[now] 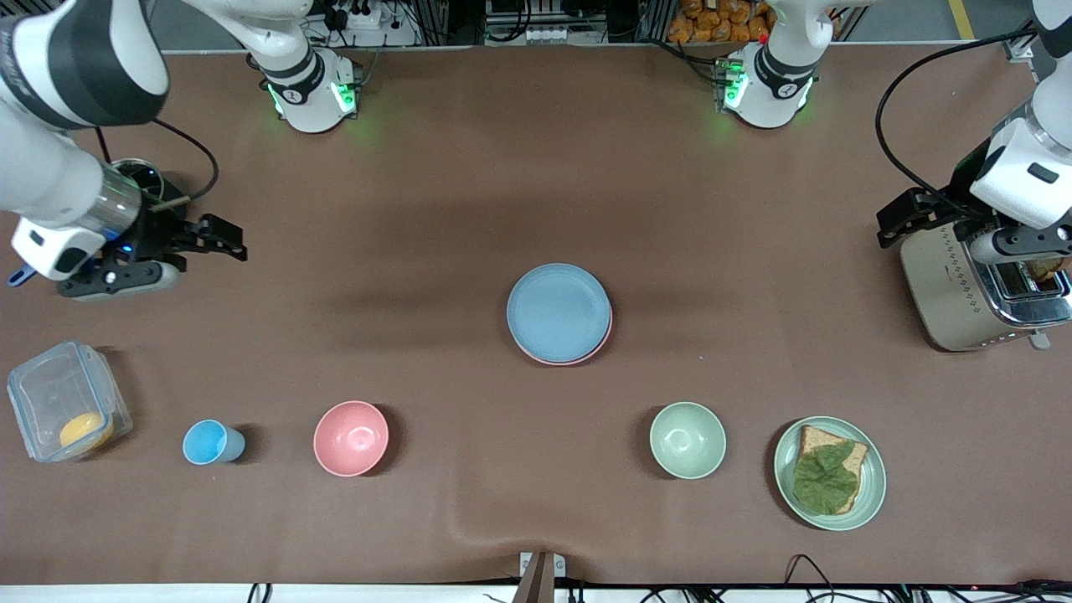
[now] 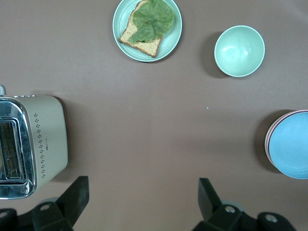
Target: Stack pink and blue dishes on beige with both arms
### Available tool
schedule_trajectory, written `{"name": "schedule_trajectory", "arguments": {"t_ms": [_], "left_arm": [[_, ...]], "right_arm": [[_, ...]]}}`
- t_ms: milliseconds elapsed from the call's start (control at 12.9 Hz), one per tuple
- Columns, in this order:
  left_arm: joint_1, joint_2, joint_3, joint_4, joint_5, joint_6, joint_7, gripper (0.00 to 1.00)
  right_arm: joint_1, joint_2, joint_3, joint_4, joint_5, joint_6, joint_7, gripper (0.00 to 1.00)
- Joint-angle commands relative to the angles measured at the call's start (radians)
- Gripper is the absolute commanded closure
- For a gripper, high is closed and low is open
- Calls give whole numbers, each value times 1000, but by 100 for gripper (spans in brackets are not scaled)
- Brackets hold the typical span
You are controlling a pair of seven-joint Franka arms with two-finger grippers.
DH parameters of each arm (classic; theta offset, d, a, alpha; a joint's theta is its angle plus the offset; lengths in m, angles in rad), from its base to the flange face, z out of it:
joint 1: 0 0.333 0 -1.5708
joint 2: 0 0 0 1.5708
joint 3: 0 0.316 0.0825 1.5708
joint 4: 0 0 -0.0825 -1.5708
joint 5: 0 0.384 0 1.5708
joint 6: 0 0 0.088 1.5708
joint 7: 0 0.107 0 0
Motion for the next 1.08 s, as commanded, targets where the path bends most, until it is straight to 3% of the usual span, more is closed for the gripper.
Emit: {"name": "schedule_trajectory", "arguments": {"t_ms": [0, 155, 387, 1006], "left_arm": [[1, -3, 5, 9, 2, -14, 26, 0], [0, 0, 10, 15, 0, -14, 26, 0], [1, 18, 15, 46, 2, -14, 26, 0], [1, 24, 15, 46, 2, -14, 28, 0]], "right_arm": [[-80, -6, 11, 67, -19, -80, -55, 0], [-75, -1, -41, 144, -20, -150, -51, 0], [-57, -6, -45, 176, -114, -170, -13, 0], [-66, -33, -44, 183, -80, -172, 81, 0]]}}
